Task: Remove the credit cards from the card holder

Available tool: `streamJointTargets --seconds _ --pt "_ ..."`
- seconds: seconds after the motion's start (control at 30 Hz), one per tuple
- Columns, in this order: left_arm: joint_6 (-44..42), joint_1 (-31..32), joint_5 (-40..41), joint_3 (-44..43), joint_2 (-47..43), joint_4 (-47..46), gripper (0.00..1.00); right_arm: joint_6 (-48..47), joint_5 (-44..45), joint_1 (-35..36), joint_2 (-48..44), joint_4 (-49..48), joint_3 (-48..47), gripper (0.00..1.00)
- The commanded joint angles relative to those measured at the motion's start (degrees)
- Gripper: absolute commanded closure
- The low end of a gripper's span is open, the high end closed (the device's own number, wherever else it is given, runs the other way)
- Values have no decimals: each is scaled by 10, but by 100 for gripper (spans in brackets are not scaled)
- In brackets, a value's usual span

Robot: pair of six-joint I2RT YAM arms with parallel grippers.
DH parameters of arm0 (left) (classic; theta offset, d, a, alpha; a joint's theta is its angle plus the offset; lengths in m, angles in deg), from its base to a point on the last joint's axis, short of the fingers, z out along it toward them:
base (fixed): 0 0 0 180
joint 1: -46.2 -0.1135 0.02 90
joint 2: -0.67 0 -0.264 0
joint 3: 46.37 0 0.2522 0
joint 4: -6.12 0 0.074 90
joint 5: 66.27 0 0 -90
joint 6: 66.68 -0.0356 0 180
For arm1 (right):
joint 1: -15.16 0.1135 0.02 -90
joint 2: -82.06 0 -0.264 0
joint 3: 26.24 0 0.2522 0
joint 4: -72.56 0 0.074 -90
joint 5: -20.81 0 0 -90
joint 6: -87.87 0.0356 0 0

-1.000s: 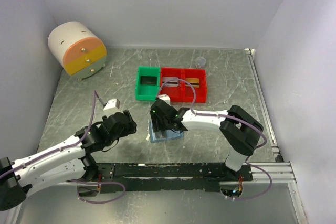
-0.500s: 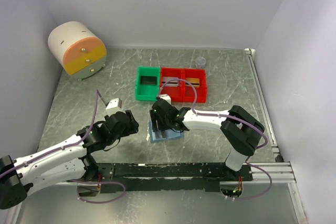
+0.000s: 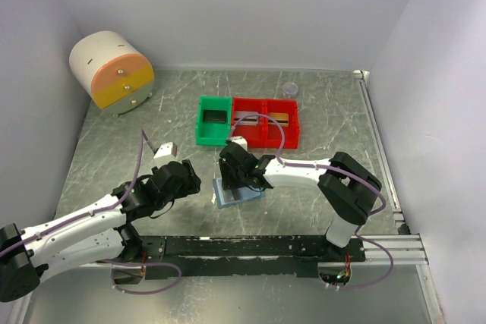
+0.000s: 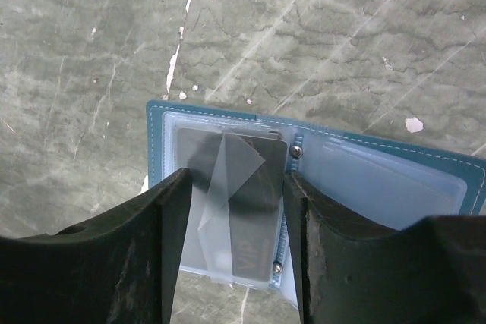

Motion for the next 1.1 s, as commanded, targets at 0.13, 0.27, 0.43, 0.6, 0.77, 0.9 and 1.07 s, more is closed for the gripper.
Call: streamJointTargets --seconds 0.13,0.27,0.43,0.6,0.77,0.9,1.07 --pt "-7 -2 -10 -8 0 -11 23 3 15 2 19 35 -8 38" --pt "0 -2 -7 -4 -6 -7 24 -9 17 6 25 40 -13 36" --pt "6 -2 -3 7 -25 -7 23 -17 51 16 49 63 -28 35" --pt "9 -2 1 10 -33 -1 24 -19 68 23 59 71 -37 39" --pt "8 -2 1 9 -31 -1 24 -13 5 20 48 34 -23 49" --pt "-3 -2 -13 11 -31 -15 23 4 -35 12 31 -9 -4 50" --pt "-25 -2 -60 26 -38 -69 23 21 -81 -9 16 -57 35 51"
